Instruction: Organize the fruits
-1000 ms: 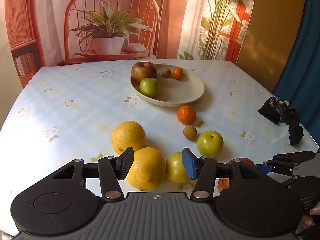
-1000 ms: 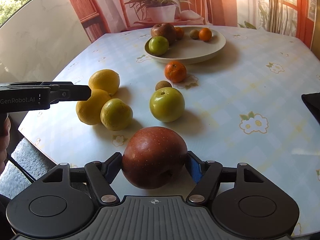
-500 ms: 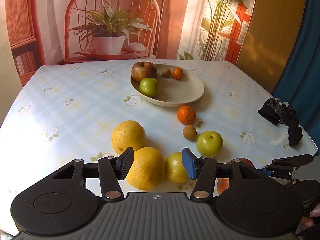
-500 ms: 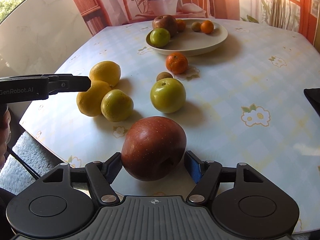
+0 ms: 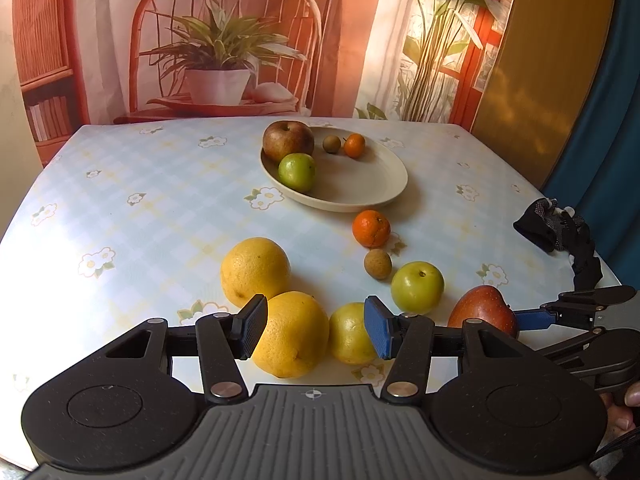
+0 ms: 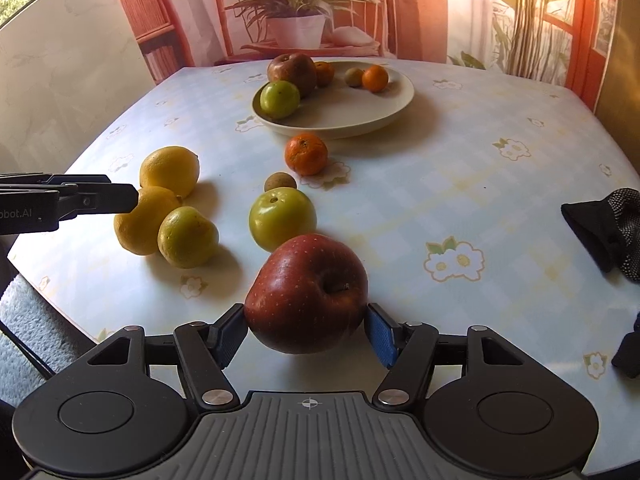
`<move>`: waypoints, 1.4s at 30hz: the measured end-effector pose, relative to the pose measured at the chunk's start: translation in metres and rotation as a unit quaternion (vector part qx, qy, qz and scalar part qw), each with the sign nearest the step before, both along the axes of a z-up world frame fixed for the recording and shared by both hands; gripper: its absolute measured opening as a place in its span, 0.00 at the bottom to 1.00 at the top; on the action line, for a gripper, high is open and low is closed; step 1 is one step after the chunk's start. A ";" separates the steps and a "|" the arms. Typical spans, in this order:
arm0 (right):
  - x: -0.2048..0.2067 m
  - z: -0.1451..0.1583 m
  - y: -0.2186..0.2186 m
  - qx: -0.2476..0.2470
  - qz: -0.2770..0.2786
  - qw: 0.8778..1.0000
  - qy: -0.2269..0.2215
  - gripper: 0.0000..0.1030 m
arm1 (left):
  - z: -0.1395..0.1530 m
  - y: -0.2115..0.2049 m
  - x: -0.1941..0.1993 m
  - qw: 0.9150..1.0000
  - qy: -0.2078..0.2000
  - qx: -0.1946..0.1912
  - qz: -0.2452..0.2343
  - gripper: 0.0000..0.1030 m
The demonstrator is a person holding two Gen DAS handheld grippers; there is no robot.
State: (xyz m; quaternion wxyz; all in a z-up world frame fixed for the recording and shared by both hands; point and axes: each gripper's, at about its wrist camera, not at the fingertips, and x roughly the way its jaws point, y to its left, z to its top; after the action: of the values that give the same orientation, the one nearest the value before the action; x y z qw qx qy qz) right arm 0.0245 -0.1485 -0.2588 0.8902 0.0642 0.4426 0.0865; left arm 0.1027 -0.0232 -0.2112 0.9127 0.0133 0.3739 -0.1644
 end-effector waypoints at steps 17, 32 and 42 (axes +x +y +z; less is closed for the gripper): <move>-0.002 0.010 0.012 -0.009 0.034 0.999 -0.026 0.59 | -0.005 -0.011 0.004 1.000 0.008 0.016 -0.026 0.54; -0.003 0.005 0.009 0.005 0.035 0.999 -0.022 0.55 | 0.002 -0.022 0.014 0.998 0.011 0.009 -0.058 0.54; -0.004 0.004 0.007 0.011 0.035 0.999 -0.025 0.54 | -0.006 -0.059 0.037 0.986 0.090 -0.051 -0.130 0.54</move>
State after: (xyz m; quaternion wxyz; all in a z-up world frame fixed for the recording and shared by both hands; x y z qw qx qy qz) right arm 0.0202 -0.1414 -0.2544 0.8966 0.0563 0.4213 0.1244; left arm 0.1394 -0.0824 -0.2167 0.8456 0.0007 0.4411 -0.3007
